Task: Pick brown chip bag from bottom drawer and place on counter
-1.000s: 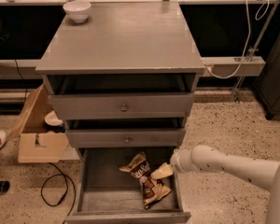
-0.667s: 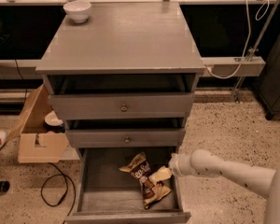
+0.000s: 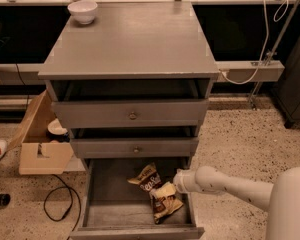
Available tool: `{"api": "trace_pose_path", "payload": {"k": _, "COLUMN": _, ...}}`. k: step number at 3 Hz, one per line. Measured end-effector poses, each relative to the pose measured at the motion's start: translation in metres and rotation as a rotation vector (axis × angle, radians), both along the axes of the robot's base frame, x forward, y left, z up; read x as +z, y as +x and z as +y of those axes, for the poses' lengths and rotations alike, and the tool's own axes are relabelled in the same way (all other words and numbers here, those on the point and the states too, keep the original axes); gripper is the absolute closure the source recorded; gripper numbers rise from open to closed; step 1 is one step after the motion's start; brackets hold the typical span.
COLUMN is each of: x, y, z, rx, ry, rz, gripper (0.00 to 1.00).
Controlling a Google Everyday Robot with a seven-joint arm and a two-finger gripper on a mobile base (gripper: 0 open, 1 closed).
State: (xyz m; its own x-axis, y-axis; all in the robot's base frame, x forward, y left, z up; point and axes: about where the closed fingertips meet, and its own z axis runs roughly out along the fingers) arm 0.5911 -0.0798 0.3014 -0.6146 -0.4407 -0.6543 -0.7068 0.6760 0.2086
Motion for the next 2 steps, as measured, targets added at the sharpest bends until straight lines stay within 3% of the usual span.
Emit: {"api": "trace_pose_path", "payload": {"k": 2, "x": -0.073, "y": 0.011, "z": 0.009, "rx": -0.058, "ry": -0.069, "rz": 0.011, "gripper": 0.00}}
